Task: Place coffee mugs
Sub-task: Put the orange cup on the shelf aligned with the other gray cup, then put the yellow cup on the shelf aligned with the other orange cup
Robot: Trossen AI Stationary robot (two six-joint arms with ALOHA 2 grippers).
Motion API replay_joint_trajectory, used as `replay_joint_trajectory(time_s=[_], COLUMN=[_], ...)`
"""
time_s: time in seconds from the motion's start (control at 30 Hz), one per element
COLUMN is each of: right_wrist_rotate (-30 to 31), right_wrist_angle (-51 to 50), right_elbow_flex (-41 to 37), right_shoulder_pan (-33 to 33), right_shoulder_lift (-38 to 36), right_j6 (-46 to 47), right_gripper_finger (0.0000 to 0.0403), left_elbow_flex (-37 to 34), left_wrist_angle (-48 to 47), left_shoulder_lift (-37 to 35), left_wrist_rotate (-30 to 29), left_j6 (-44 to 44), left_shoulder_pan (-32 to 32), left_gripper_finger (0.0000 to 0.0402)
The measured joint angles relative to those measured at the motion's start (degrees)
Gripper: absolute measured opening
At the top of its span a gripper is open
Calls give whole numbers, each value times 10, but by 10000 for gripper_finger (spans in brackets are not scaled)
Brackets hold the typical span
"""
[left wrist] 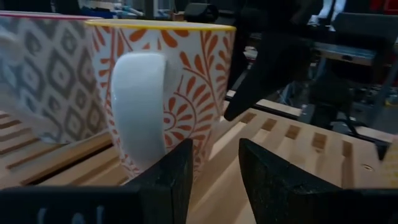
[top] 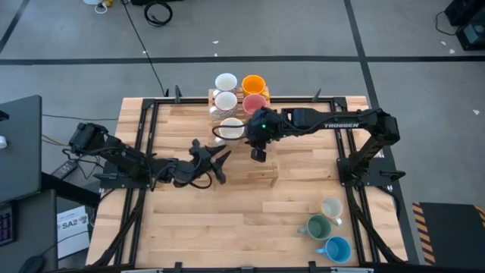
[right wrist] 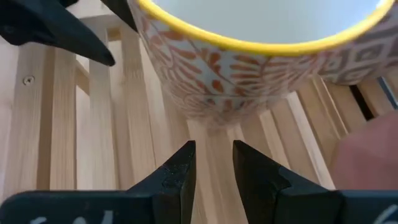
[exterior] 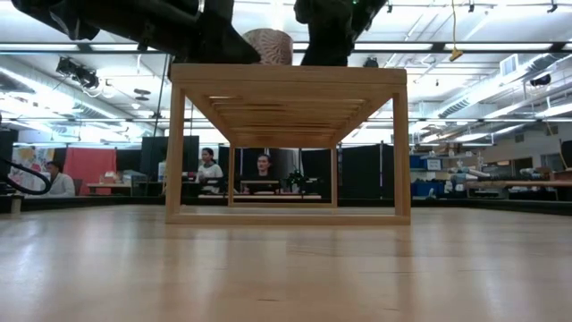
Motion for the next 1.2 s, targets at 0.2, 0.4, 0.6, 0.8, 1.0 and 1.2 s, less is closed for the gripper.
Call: replay_joint_trajectory(time_s=[0.2, 0.4, 0.6, 0.8, 1.0, 1.2], right_wrist_rotate=[-13, -13, -13, -28, -70, -72], right_wrist_angle=[40, 76, 84, 81, 66, -9], right_elbow_flex=[-9, -9, -9, -9, -9, -9], right_shoulder_pan=[-13, -22, -27, -23, -5, 19], right_shoulder_lift=[0, 0, 0, 0, -4, -45], right_j6=[0, 1, 6, 7, 22, 27], right_gripper_finger=[112, 112, 112, 112, 112, 112], left_elbow_flex=[0, 0, 0, 0, 0, 0], left_wrist_angle=[-1, -1, -1, -6, -6, -6], left_shoulder_lift=[0, 0, 0, 0, 0, 0], left_wrist_rotate=[-29, -56, -61, -65, -45, -44], left_j6=[0, 0, 0, 0, 0, 24], left_shoulder_pan=[0, 0, 0, 0, -20, -65], left_gripper_finger=[137, 137, 137, 137, 137, 137])
